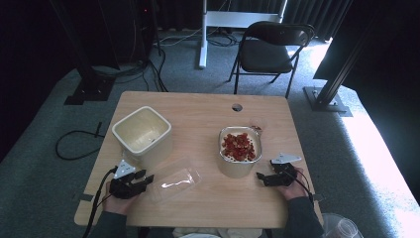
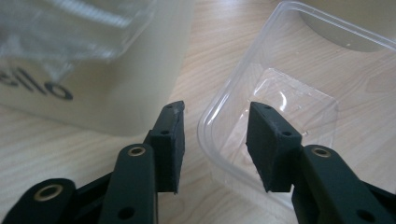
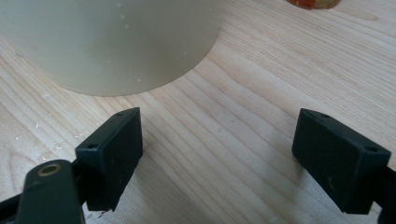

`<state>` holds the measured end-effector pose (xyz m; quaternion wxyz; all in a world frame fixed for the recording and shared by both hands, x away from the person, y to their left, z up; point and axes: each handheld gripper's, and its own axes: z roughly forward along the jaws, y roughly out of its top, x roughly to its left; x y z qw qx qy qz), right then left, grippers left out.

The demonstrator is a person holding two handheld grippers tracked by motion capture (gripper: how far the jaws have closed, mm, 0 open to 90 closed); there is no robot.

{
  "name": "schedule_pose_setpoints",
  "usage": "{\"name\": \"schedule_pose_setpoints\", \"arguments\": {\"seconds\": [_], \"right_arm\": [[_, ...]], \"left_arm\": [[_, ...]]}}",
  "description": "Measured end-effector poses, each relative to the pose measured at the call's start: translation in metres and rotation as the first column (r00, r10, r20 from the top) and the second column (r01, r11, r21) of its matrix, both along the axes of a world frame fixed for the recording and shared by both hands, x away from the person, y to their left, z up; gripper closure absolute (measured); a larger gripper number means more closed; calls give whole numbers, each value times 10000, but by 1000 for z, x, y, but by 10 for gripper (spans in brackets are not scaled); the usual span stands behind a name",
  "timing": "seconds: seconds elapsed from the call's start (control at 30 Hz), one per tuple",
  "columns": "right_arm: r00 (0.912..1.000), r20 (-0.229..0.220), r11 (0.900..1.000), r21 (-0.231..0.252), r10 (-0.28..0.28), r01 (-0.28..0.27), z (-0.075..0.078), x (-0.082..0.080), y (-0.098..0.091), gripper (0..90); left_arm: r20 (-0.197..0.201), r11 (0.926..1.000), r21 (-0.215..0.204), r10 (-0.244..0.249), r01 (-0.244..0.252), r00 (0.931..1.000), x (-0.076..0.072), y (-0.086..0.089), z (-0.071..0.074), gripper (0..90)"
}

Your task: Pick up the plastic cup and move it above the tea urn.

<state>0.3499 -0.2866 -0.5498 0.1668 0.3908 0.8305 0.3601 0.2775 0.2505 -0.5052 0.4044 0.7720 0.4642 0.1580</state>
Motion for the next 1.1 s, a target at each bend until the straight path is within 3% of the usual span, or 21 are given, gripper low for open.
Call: {"name": "schedule_pose_setpoints", "arguments": {"seconds": [0.1, 0.27, 0.43, 0.63, 0.87, 1.1], "right_arm": [[10000, 0, 10000, -8, -18, 18, 0, 0, 0, 156], [10000, 0, 10000, -4, -18, 18, 0, 0, 0, 156], [10000, -4, 10000, -3, -20, 20, 0, 0, 0, 156], [10000, -1, 10000, 5, -23, 23, 0, 0, 0, 156], [10000, -9, 10000, -4, -39, 39, 0, 0, 0, 156], [10000, -4, 10000, -4, -36, 36, 0, 0, 0, 156]], "left_arm": [[-281, 9997, -237, -67, 61, 9996, 3, 2, -4, 579], [-163, 9984, 502, -251, 259, 9996, 11, -8, -4, 697], [-77, 9978, 437, -505, 508, 9987, 17, -13, 1, 743], [246, 9974, -287, -656, 662, 9975, 20, -12, 14, 788], [674, 9976, -5, -693, 695, 9953, 22, -16, 26, 802], [1037, 9955, -164, -910, 932, 9904, 21, -19, 39, 804]]}}
